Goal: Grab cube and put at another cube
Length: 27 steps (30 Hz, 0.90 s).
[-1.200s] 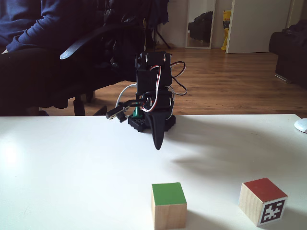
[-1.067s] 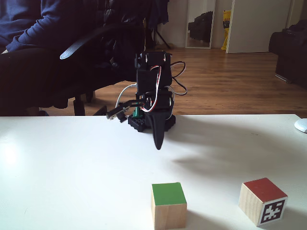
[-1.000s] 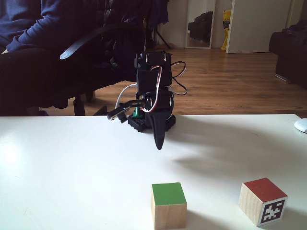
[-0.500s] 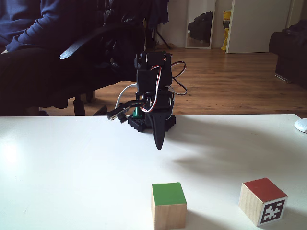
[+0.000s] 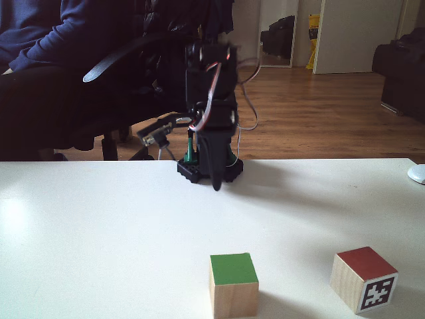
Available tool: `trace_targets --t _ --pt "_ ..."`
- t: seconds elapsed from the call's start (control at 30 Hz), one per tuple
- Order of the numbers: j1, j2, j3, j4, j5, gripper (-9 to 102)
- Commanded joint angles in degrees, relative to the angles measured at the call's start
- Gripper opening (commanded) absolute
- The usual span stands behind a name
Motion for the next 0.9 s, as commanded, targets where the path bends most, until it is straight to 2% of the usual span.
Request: trace_targets --t 0.0,0.2,0.37,0.47,0.63,0.87 --pt "-0.9 -22.4 -14.5 -2.8 1.1 8" --pt "-1.6 -35.5 -30.3 -0.4 -1.1 38" --pt "-2.4 -40.9 -40.7 4.8 -1.8 47" --pt "-2.5 -41.7 -44.2 5.9 -1.6 46" --pt "-2.3 -52.4 -54.9 11.2 -2.3 44" --pt "-1.6 -62.8 -61.2 11.6 -4.0 44"
